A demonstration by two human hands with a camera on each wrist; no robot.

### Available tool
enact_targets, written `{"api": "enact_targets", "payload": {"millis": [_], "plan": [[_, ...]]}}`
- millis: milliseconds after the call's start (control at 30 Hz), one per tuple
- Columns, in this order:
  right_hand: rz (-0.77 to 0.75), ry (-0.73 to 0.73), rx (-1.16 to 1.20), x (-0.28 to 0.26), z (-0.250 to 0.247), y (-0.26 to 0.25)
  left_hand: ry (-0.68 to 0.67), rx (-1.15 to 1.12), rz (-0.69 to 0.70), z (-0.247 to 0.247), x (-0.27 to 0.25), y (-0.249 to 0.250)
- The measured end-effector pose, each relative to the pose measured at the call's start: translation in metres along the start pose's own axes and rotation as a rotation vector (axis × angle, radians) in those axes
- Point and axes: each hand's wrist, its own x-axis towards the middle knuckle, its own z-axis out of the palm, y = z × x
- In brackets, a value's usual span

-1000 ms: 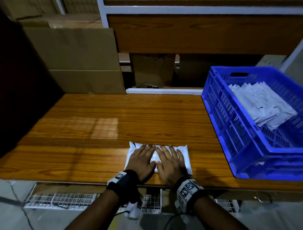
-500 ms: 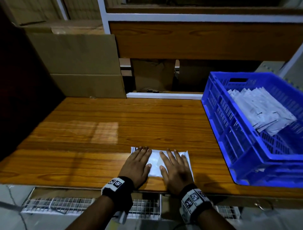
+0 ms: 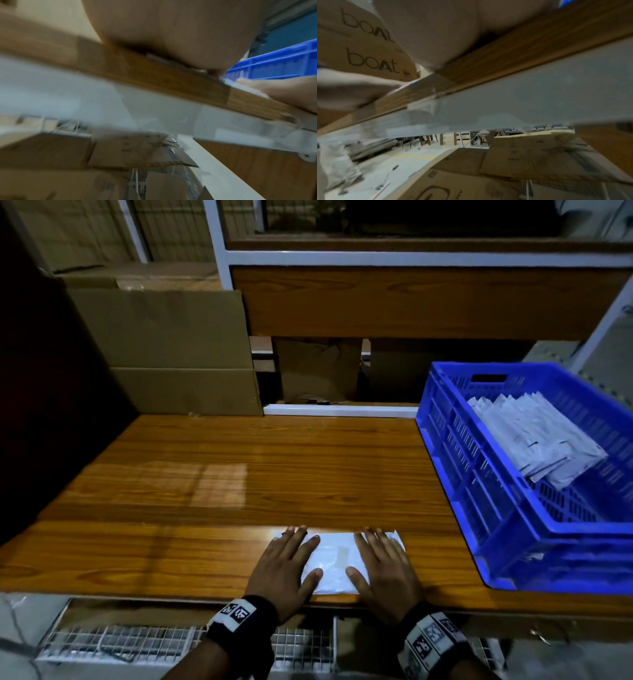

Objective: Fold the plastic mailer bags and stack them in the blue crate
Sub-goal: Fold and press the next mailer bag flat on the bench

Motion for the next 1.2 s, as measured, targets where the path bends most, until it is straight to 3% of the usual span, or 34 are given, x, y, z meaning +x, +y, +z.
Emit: {"api": "enact_targets", "payload": {"millis": [133, 267, 500, 867, 967, 1033, 1100, 1200], "plan": [[0.101, 0.074, -0.021, -0.008, 0.000, 0.011, 0.010, -0.005, -0.031, 0.001, -0.004, 0.001], [0.157, 0.058, -0.044, -0.010, 0.001, 0.011, 0.000, 0.024, -0.041, 0.002, -0.003, 0.001], [0.057, 0.053, -0.035, -0.019, -0.005, 0.032, -0.021, -0.058, -0.065, -0.002, -0.006, 0.003], [0.131, 0.095, -0.090, -0.028, -0.005, 0.037, -0.007, 0.093, -0.076, -0.001, -0.013, -0.001], [0.096, 0.120, -0.154, -0.025, -0.015, 0.022, 0.047, 0.127, 0.017, -0.007, -0.009, 0.010], [-0.018, 0.143, -0.162, -0.018, -0.014, -0.001, 0.055, 0.108, 0.091, -0.007, -0.004, 0.026], [-0.094, 0.127, -0.151, -0.010, -0.007, -0.024, 0.021, 0.087, 0.090, -0.002, 0.002, 0.042], [-0.055, 0.107, -0.117, -0.008, 0.007, -0.034, -0.024, 0.096, 0.029, 0.007, 0.005, 0.051]]}}
